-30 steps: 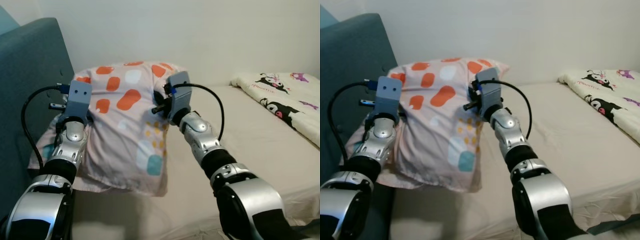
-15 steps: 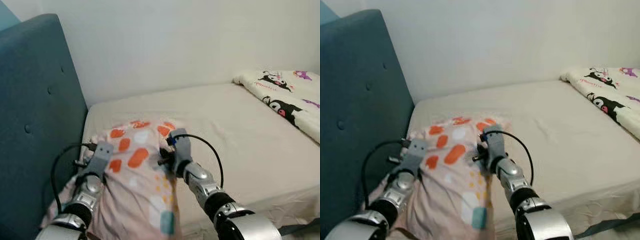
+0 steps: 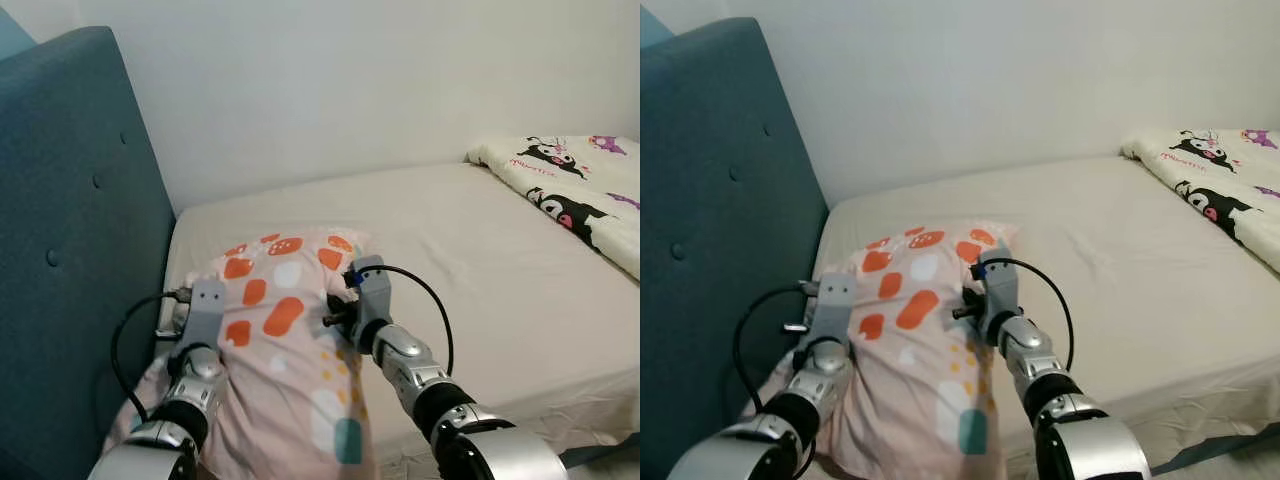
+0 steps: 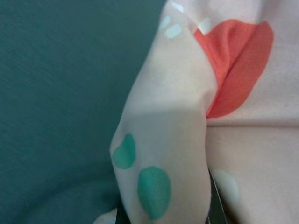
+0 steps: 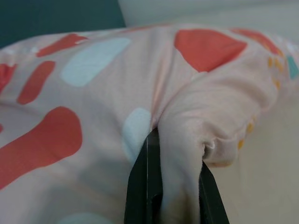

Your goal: Clean up the room

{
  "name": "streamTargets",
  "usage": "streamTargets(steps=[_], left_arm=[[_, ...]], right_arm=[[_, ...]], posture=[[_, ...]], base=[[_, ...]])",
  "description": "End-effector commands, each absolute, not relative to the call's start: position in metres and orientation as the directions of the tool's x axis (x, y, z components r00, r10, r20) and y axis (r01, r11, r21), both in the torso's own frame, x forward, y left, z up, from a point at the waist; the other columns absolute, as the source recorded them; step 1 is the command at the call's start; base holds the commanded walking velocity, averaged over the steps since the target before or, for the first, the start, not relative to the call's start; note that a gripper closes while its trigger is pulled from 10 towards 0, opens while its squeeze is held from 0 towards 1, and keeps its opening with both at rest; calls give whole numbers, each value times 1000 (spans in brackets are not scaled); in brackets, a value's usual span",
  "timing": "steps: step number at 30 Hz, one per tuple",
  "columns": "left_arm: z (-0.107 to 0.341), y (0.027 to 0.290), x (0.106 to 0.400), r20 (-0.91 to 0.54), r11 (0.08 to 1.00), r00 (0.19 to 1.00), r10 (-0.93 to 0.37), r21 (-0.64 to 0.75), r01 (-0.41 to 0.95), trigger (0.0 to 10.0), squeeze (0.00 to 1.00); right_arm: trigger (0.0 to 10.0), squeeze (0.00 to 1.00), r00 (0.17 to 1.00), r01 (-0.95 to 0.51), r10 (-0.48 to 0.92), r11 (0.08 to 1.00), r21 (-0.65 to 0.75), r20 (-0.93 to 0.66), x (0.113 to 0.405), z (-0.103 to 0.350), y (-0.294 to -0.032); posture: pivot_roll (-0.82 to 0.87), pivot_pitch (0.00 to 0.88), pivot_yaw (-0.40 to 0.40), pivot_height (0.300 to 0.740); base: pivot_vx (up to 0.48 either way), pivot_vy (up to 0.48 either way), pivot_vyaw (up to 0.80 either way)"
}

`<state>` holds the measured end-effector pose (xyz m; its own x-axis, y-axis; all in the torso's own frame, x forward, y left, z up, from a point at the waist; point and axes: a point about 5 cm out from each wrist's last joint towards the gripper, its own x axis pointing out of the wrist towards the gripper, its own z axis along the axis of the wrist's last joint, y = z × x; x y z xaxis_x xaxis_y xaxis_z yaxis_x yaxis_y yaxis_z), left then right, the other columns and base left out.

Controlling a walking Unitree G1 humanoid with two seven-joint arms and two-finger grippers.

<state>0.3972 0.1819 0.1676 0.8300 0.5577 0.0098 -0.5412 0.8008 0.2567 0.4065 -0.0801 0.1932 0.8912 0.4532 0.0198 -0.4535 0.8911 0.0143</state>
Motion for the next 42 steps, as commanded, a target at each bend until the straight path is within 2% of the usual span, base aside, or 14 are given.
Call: streamTargets(steps=[1,3,4,5,6,9,12,15,22,31,35,36,42], left_arm=[[180,214,394,72,707,740,669,243,-664,10000,0],[190,222,395,128,706,743,657,243,-665,10000,0],[190,222,395,128,706,743,657,243,-665,10000,0],[194,224,397,144,778,810,569,226,-587,10000,0],[193,224,397,149,811,839,524,214,-544,10000,0],[190,224,395,166,843,867,470,206,-496,10000,0],[186,226,392,190,847,872,451,218,-485,10000,0],[178,228,386,217,840,870,444,238,-488,10000,0],[172,236,378,239,837,860,451,223,-500,10000,0],[169,239,367,284,819,828,483,187,-543,10000,0],[171,240,366,305,809,813,496,177,-560,10000,0],[178,240,365,331,800,794,509,157,-578,10000,0],[181,240,363,343,789,778,526,146,-597,10000,0]], right_arm=[[10000,0,858,-507,504,862,9,99,406,207,-74],[10000,0,779,-618,616,786,-25,121,401,212,-55],[10000,0,779,-618,616,786,-25,121,401,212,-55],[10000,0,693,-707,710,703,-77,124,395,214,-39],[10000,0,662,-733,740,672,-102,121,392,215,-33],[10000,0,645,-745,757,654,-135,105,391,215,-29],[10000,0,655,-735,751,659,-162,84,392,215,-29],[10000,0,704,-687,708,697,-205,49,396,218,-31],[10000,0,762,-626,646,750,-215,36,402,225,-36],[10000,0,841,-493,540,788,-369,29,410,236,-46],[10000,0,854,-457,516,802,-385,60,412,249,-46],[10000,0,850,-431,512,812,-393,124,413,269,-43],[10000,0,837,-428,521,814,-393,167,413,283,-38]], posture=[[-26,264,33,586],[-22,259,34,586],[-22,259,34,586],[-20,257,33,586],[-17,254,31,586],[-12,252,27,586],[-5,253,19,586],[5,258,7,586],[13,261,-3,586],[24,264,-8,586],[27,266,-11,586],[30,265,-16,586],[30,264,-17,586]], base=[[0,0,0],[0,0,0],[0,0,0],[0,0,0],[0,0,0],[0,0,0],[0,0,0],[0,0,0],[0,0,0],[0,0,0],[0,0,0],[0,0,0],[0,0,0]])
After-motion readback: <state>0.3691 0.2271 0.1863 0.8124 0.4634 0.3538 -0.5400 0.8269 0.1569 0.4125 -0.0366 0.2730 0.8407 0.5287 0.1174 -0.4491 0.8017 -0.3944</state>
